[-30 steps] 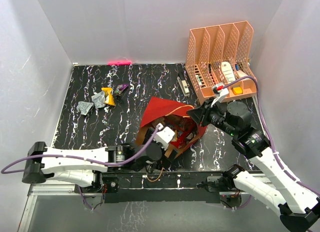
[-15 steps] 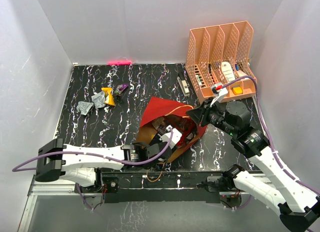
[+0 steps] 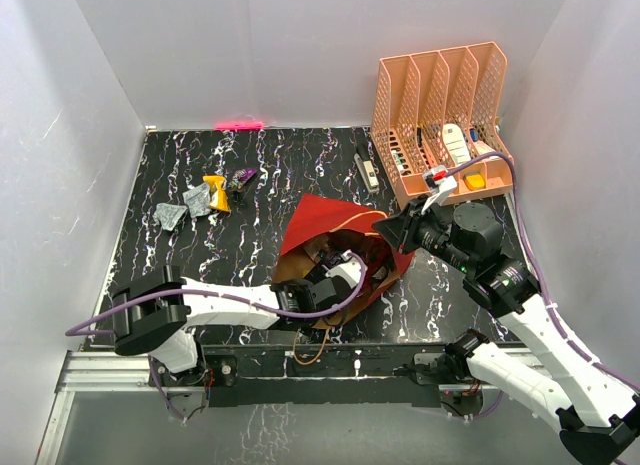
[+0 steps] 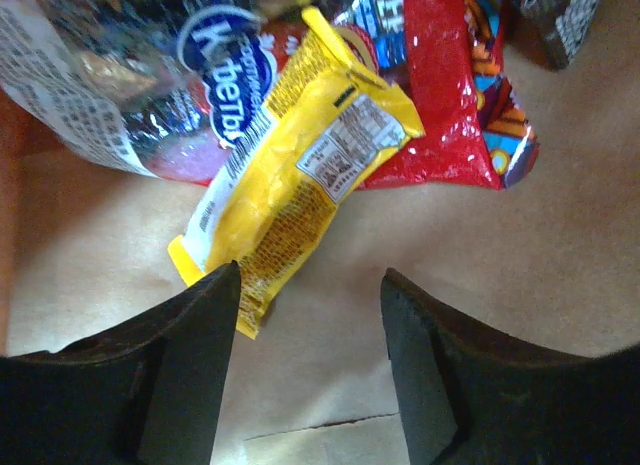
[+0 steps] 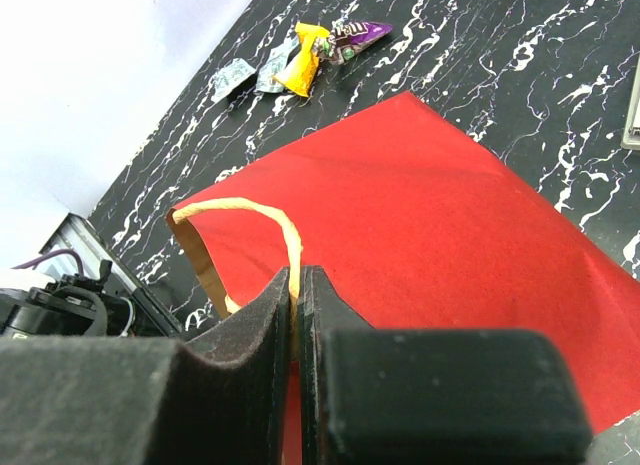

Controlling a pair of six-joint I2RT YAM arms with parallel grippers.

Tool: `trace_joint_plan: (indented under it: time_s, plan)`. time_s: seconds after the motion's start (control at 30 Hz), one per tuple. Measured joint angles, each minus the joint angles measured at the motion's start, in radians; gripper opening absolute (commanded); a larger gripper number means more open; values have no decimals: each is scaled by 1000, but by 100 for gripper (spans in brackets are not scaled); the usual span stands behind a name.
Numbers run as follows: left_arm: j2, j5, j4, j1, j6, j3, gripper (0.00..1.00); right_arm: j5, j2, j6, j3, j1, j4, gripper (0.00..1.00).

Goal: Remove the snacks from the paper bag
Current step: Take out the snack from the paper bag.

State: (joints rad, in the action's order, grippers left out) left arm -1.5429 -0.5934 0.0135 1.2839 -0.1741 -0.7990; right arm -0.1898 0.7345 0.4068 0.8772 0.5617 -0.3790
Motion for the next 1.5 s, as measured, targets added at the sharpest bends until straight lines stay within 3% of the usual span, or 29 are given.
trace_joint_plan:
  time_s: [0.13, 0.37, 0.7, 0.87, 1.13, 1.5]
  plan:
    - [-24, 11, 24, 0, -2, 24, 73, 0, -1, 3, 0, 0, -4, 7]
    - [-92, -20, 53, -21, -37, 23, 62, -8, -1, 8, 4, 0, -7, 7]
    - [-153, -58, 34, -31, -30, -24, 18, -11, -6, 12, 4, 0, -13, 7]
    - [-148, -61, 8, -33, -26, -26, 0, -11, -11, 12, 4, 0, -14, 7]
    - [-52, -8, -82, -32, -59, -24, 0, -11, -5, 12, 4, 0, -14, 7]
    - [298, 148, -209, -25, -111, 16, 0, -11, 3, 14, 4, 0, -6, 7]
